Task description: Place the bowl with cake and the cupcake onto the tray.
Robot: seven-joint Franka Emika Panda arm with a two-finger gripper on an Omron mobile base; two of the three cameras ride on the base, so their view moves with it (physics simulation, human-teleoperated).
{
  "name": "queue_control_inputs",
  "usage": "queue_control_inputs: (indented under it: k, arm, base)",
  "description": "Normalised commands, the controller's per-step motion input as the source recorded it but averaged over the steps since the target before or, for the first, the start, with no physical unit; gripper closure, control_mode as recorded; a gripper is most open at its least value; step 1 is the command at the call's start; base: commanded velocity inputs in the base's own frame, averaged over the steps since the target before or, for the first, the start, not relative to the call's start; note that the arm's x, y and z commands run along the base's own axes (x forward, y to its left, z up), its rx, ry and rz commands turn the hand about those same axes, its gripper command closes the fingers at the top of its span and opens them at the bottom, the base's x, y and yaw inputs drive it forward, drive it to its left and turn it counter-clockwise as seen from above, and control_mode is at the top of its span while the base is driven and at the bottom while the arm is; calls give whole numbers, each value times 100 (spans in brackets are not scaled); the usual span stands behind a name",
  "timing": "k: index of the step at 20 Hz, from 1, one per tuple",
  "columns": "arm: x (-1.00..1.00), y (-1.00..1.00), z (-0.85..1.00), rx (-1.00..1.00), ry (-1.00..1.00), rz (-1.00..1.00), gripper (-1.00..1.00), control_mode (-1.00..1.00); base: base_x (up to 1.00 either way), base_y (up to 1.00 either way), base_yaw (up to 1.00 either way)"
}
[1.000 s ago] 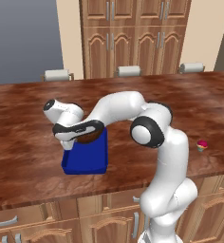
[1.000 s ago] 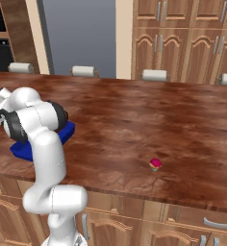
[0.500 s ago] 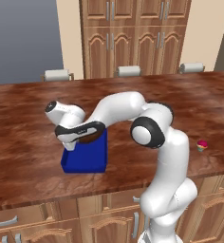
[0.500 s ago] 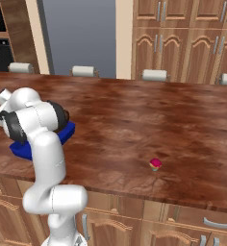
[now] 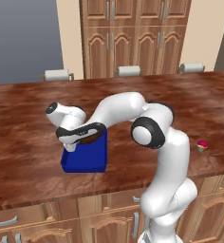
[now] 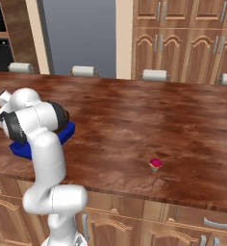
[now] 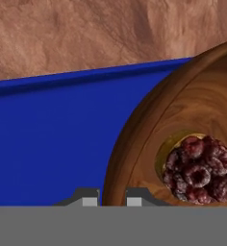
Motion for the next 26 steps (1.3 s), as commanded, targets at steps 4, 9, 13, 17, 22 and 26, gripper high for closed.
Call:
queue_control_inputs:
  k: [4, 9, 13, 17, 22, 26]
  arm:
    - [0, 0, 0, 0, 0, 0, -100, -100]
    - [0, 0, 0, 0, 0, 0, -100, -100]
    - [-1, 0, 0, 0, 0, 0, -100, -100]
    - [-4, 0, 9, 0, 0, 0, -100, -100]
    - [-8, 0, 37, 0, 0, -4, -100, -100]
    - [-16, -6, 44, 0, 0, -12, -100, -100]
  base:
    - [0, 0, 0]
    - [0, 0, 0]
    - [0, 0, 0]
    - [0, 0, 0]
    - [0, 0, 0]
    - [0, 0, 0]
